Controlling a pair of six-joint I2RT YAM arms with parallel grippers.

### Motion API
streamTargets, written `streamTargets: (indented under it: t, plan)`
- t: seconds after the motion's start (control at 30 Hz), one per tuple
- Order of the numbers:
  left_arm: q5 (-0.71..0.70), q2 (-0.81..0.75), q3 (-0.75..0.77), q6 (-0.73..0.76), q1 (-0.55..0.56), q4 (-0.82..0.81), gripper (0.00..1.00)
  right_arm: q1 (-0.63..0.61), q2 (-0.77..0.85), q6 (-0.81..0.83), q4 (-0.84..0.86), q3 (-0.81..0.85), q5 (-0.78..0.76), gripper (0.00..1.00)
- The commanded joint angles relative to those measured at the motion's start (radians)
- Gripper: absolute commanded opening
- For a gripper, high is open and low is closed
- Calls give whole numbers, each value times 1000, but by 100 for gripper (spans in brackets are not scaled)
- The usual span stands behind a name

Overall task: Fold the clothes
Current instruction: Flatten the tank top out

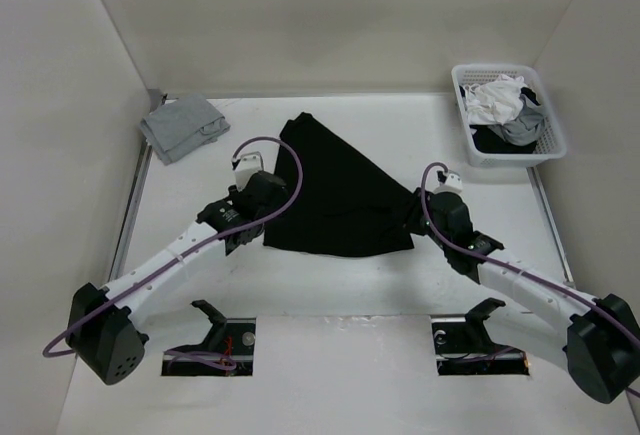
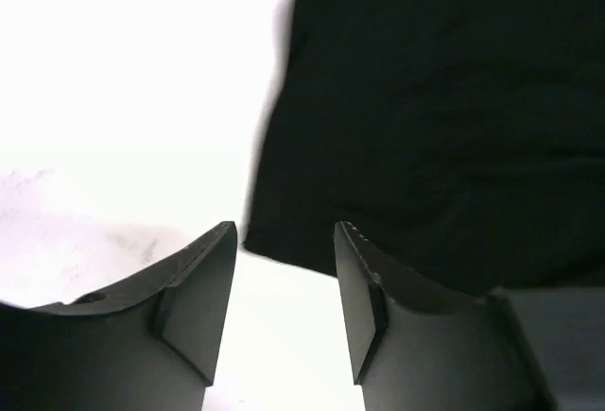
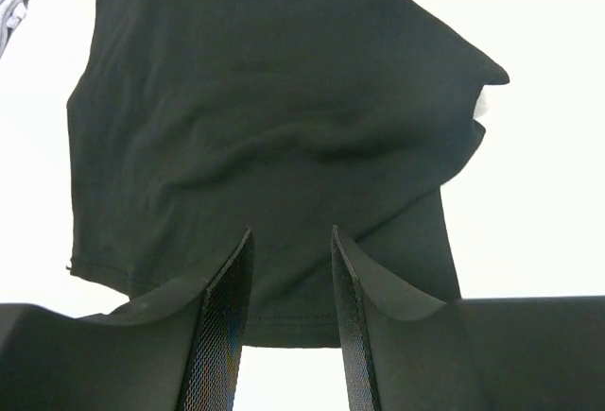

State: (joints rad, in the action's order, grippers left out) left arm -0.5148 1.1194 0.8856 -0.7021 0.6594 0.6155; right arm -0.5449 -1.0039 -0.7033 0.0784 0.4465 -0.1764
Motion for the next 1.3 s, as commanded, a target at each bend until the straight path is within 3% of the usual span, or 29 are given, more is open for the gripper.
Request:
streamTargets:
  t: [0.0,0.1,0.2,0.33,0.47,0.5,0.6,0.63,0.73,0.83,0.97,1.1,1.27]
  plan:
    - [-65,-26,-94,-22,-14,17,42,-17,4,10,49,1,-9,43]
    - [-56,-30,-204,-68,-62,-74,34,-31,-12,13,49,8,-8,32]
    - [-15,-39,-287,-120,-97,-161,36,-52,-38,14,55,18,-6,19]
    - [142,-9,-376,-149,-119,-368,48,-77,-84,14,69,35,-6,18]
    - [220,75,-398,-151,-103,-494,47,-102,-114,10,75,44,-12,26]
    - [223,88,-401,-149,-100,-510,41,-105,-119,8,75,46,-15,29]
    - [225,102,-387,-146,-94,-494,5,-108,-127,-1,80,49,-20,34]
    - [219,89,-363,-143,-88,-455,0,-109,-128,-5,81,50,-21,35]
    - [127,42,-211,-125,-4,-208,0,-115,-137,-22,87,50,-29,36]
    - [-57,34,-22,-102,131,97,8,-128,-142,-36,92,46,-31,36]
    - [-206,123,114,-126,260,395,35,-129,-137,-50,101,34,-34,37]
    - [-269,181,86,-180,328,414,52,-129,-136,-45,93,27,-34,39]
    - [-261,120,-42,-217,254,241,48,-132,-130,-39,95,32,-34,36]
